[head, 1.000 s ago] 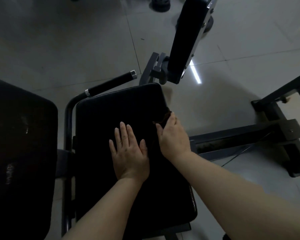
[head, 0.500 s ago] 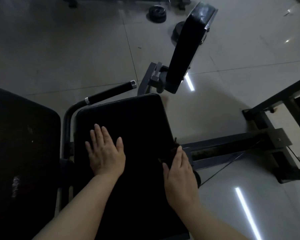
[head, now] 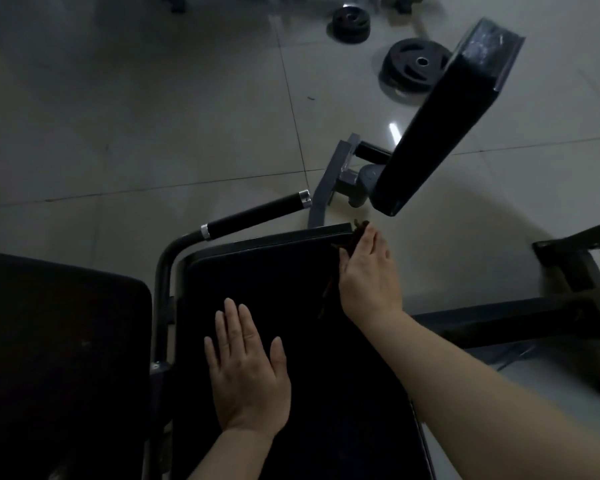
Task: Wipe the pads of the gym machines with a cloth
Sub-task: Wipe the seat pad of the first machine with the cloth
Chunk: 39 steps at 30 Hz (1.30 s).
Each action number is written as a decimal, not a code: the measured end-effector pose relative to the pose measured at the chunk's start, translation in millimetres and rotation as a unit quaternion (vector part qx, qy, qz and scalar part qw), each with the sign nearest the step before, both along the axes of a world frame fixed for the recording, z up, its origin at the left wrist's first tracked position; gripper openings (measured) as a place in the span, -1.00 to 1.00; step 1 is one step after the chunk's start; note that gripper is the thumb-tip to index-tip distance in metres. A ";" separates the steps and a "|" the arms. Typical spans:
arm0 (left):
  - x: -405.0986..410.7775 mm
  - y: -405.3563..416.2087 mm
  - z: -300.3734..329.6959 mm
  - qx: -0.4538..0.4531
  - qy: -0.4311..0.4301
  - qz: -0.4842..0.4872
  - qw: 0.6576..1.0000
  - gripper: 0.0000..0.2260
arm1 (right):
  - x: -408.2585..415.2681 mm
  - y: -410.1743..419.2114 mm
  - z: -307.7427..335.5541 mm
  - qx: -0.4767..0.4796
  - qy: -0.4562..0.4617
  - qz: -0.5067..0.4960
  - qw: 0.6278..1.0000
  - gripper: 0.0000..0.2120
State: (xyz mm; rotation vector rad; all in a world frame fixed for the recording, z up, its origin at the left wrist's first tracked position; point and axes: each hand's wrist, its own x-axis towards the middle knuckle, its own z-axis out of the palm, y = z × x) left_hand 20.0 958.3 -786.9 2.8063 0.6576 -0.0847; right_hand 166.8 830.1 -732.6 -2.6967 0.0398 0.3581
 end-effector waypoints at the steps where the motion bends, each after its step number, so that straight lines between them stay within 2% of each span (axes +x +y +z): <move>1: 0.0 0.9 -0.1 -0.002 -0.003 0.000 1.000 -0.40 | 3.5 0.5 -0.1 -0.002 -0.001 0.004 1.000 -0.37; 5: 2.7 1.8 1.3 -0.016 -0.004 0.013 1.000 -0.44 | -8.6 -8.2 6.9 0.002 0.010 0.048 0.999 -0.35; 7: 6.5 1.6 5.1 -0.031 -0.001 0.025 0.999 -0.43 | -38.8 -19.0 11.1 -0.028 0.030 0.067 0.997 -0.36; 10: 18.7 3.9 7.7 -0.046 -0.006 0.053 0.998 -0.41 | -78.0 -28.2 12.1 -0.078 0.003 0.088 0.993 -0.35; 14: 23.7 2.9 3.2 -0.021 -0.010 0.069 0.997 -0.43 | -47.3 -21.2 8.6 -0.052 0.041 0.089 0.994 -0.35; 17: 23.7 3.7 -0.9 -0.009 -0.016 0.069 0.997 -0.45 | -9.2 -9.2 7.7 -0.036 0.029 0.084 0.995 -0.36; 22: 21.9 4.8 -1.3 0.005 0.005 0.060 0.998 -0.42 | 19.3 -6.1 4.8 -0.046 -0.014 0.144 0.988 -0.38; 25: 24.4 3.1 0.8 0.004 -0.004 0.063 0.998 -0.46 | 15.1 -16.8 5.6 -0.020 -0.016 0.102 0.994 -0.30; 28: 25.1 2.3 0.3 0.002 -0.003 0.063 0.998 -0.46 | 19.1 -8.8 -1.1 -0.021 -0.036 0.073 0.996 -0.42; 31: 24.5 4.4 -0.7 0.006 -0.005 0.065 0.998 -0.46 | 19.7 -0.9 -2.9 -0.015 -0.052 0.090 0.994 -0.52; 33: 25.1 3.8 -0.7 0.004 0.002 0.065 0.998 -0.45 | 21.0 0.3 -1.0 -0.051 -0.070 0.114 0.990 -0.53; 36: 24.0 4.5 -1.1 -0.002 0.010 0.062 0.998 -0.44 | 19.6 32.8 -0.3 -0.095 -0.092 0.217 0.967 -0.49; 39: 25.1 6.1 1.2 -0.007 0.016 0.060 0.998 -0.45 | 15.2 82.7 -5.8 -0.077 -0.058 0.293 0.951 -0.57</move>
